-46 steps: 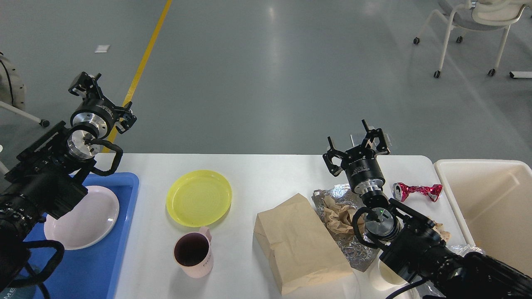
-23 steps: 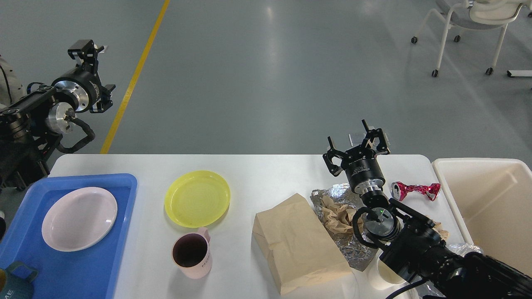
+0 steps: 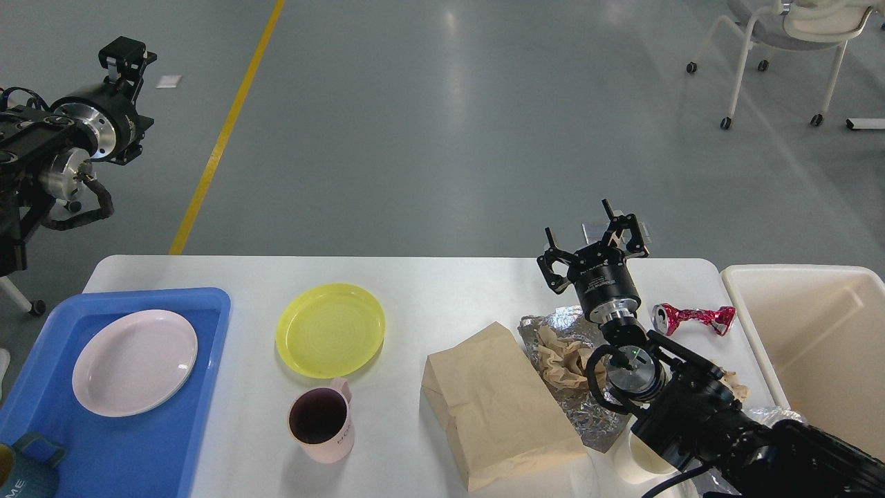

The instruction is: Tidy desktop

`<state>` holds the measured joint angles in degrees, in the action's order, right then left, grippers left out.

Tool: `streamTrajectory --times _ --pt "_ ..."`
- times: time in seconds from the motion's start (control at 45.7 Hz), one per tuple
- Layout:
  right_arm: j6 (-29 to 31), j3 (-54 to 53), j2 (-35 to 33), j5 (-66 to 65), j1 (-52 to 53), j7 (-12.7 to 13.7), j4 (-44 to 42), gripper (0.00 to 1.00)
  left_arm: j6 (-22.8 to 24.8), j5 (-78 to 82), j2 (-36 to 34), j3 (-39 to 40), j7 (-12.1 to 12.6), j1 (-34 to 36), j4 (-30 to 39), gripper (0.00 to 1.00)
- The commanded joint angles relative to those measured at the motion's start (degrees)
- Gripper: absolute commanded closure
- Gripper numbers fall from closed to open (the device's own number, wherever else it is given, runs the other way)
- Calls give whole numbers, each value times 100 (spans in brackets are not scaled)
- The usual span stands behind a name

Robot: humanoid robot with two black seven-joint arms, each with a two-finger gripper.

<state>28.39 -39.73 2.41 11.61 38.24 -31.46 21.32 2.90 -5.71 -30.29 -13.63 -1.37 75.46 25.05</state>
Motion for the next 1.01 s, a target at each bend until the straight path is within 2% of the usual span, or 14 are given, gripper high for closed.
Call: streamTrajectory --times 0.0,0.197,0.416,0.525,0.656,0.722,0.853,0.985 --pt "0 0 5 -1 0 0 4 0 123 34 -100 -149 -21 5 -18 0" --pt "0 0 -4 -1 0 0 4 0 70 1368 -21 -184 -47 -224 -18 0" --pt "0 0 -4 -1 0 0 4 0 106 2311 41 -438 -56 -14 377 0" --pt "0 0 -4 -1 0 0 4 0 141 2284 6 -1456 -39 618 1018 0" --pt "0 0 5 -1 0 0 4 0 158 2214 32 -3494 -56 1567 2213 0" --pt "0 0 -4 -1 0 0 4 0 167 2197 58 -4225 -56 2129 2871 0" --pt "0 0 -4 -1 0 0 -5 0 202 2197 6 -4684 40 2895 4129 0" --pt "0 0 5 -1 0 0 -5 0 483 2197 6 -4886 155 3265 4605 0"
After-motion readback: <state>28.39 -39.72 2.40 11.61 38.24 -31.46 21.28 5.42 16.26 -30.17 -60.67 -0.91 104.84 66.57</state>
